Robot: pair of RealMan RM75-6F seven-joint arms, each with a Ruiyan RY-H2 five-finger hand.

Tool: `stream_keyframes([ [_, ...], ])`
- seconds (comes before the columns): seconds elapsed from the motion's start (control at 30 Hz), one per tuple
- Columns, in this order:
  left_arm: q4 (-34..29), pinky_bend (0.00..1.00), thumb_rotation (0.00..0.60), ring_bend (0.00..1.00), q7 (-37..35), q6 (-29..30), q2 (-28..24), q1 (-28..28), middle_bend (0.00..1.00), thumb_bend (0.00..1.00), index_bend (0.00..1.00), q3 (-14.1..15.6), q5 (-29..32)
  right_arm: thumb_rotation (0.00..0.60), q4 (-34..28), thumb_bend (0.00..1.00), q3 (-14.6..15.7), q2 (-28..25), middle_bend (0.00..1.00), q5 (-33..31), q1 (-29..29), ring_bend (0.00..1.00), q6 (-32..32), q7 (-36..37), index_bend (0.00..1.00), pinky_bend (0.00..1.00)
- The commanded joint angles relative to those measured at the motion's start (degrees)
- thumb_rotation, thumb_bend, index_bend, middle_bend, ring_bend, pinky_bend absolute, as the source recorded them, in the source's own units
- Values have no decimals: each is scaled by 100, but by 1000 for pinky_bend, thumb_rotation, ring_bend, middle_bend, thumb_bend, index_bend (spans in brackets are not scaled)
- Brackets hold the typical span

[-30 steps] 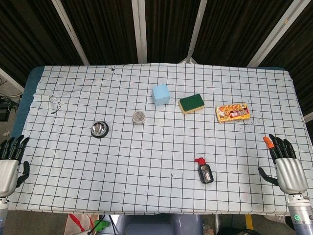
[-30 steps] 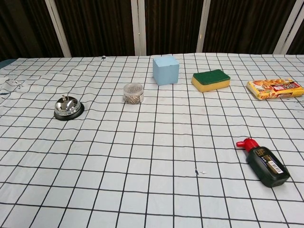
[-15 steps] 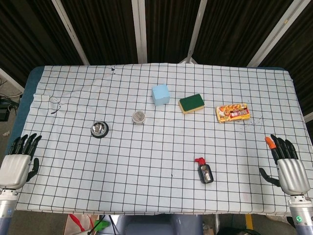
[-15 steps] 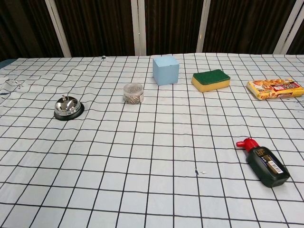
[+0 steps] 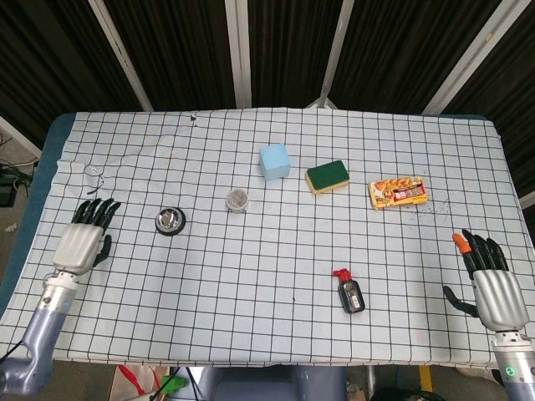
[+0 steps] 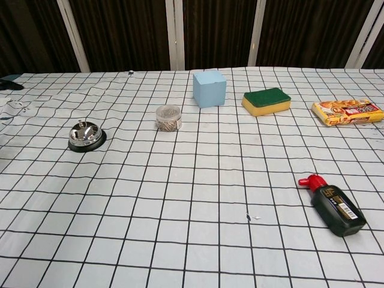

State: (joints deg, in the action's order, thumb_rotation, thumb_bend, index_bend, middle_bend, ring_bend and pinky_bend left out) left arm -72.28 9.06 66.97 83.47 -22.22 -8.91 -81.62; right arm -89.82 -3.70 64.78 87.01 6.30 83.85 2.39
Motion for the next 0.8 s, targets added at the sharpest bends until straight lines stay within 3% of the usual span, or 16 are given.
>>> stream_keyframes([
  [0.03, 440, 10, 600, 0, -59, -277, 437, -414, 42, 853, 42, -113, -72, 600, 6, 304, -4, -1, 0, -7, -1, 24, 1, 9, 77, 0],
  [0.43, 1154, 10, 600, 0, 371, -1044, 1356, -1133, 41, 854, 40, -115, 226, 600, 27, 305, -22, -39, 0, -12, -26, 24, 51, 137, 77, 0],
  [0.8, 1781, 10, 600, 0, 482, -1229, 1940, -1355, 41, 854, 39, 30, 317, 600, 67, 304, -43, -73, 0, 3, -54, 24, 121, 292, 77, 0],
])
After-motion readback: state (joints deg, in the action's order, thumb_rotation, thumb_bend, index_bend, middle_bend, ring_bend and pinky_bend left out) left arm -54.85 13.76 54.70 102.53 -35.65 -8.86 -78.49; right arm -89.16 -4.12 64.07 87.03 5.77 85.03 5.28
